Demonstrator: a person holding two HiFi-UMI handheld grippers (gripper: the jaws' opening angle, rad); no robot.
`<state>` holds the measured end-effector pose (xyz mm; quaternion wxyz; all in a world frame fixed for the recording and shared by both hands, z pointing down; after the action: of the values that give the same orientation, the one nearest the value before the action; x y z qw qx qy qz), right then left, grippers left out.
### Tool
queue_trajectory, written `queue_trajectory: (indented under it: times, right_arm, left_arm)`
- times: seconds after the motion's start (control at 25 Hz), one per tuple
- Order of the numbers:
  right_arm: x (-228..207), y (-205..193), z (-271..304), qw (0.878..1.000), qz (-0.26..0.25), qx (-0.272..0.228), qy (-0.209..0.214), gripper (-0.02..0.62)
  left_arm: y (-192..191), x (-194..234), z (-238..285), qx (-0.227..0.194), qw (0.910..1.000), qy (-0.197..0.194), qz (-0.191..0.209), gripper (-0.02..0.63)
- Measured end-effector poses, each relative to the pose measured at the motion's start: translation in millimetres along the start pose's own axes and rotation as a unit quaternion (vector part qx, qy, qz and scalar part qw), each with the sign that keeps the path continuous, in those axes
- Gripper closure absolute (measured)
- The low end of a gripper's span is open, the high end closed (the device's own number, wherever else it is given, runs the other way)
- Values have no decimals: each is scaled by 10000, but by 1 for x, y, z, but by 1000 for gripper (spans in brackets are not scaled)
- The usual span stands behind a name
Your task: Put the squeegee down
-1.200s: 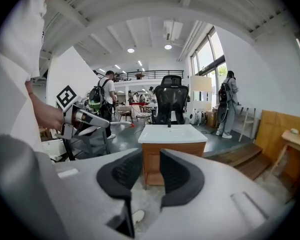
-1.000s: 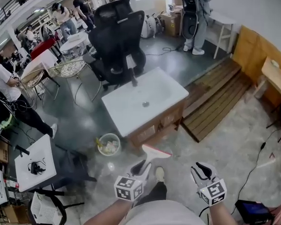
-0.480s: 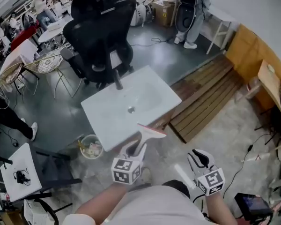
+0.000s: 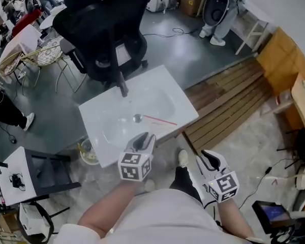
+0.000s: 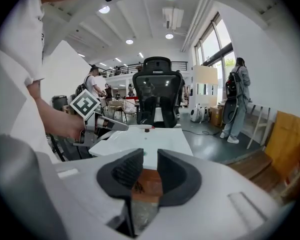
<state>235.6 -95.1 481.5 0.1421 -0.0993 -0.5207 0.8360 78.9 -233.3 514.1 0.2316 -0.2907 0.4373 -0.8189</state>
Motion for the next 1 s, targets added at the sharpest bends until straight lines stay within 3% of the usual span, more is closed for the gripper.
queue_trajectory:
  times: [0.36, 0.6, 0.8, 1.0]
  right_arm:
    - [-154, 36, 65, 9957, -380, 103, 842, 505]
    - [-222, 32, 86, 9912, -400, 355, 1211, 505]
    - [-263, 22, 95, 9895, -398, 548, 1279, 505]
    - [-296, 12, 95, 9898, -302, 736, 1179, 505]
  left_arm:
    - [54, 12, 151, -10, 9929, 1059, -547, 499]
    - [81, 36, 237, -67, 9816, 1761, -730, 499]
    - [79, 66, 299, 75, 9692, 2331, -787, 499]
    - [67, 97, 345, 178, 9522, 2835, -1124, 498]
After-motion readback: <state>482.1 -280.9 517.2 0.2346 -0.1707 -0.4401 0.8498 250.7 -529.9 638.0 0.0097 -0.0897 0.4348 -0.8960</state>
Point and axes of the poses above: the fingertips, and each gripper's own axes: z forward along the fingers, x to its left, y out of its top, the point moved 1 cm from there along -z, backward along the fingers, and after that the axes turned 1 degree about y, right-handed, at the moved point
